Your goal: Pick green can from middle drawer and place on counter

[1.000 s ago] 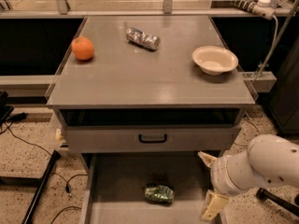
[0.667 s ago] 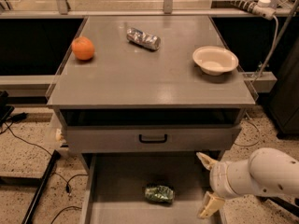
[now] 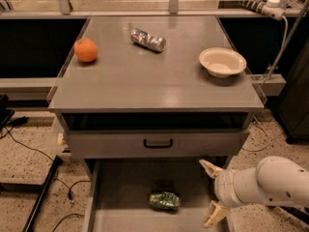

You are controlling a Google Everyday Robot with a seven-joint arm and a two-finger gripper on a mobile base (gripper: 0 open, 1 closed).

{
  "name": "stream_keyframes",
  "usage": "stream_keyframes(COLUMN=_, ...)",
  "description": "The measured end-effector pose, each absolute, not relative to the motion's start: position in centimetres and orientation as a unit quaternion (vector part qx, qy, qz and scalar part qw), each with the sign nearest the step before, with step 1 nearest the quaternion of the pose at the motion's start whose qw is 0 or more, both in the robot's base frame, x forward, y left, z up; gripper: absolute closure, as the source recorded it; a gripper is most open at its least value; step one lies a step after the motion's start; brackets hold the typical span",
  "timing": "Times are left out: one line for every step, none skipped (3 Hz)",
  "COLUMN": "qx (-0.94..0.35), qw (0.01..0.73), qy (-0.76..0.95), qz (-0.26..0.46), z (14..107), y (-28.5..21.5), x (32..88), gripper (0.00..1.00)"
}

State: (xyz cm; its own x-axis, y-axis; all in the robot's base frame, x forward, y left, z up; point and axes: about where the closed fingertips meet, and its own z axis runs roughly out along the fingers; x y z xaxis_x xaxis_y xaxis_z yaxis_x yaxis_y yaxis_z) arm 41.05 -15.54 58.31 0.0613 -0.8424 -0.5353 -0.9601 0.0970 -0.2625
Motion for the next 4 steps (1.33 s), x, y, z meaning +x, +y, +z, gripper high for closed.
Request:
stream_keyframes(qx=-0.676, qw=0.321, qy=0.65, qz=0.134, z=54.2, y=-13.8, x=41.0, gripper=0.0)
stream_keyframes(qx=-0.677, qw=0.334, qy=0.635, qz=0.166, z=49.3, y=-12.5, x=41.1, gripper=0.0)
stream_keyframes(qx=-0.681, qw=0.332, qy=0.63, qz=0.173, z=45.7, y=-11.6, x=41.3, gripper=0.0)
stream_keyframes(qx=-0.68, qw=0.321, qy=0.638, qz=0.164, z=42.4, y=-10.5, x=42.2, gripper=0.0)
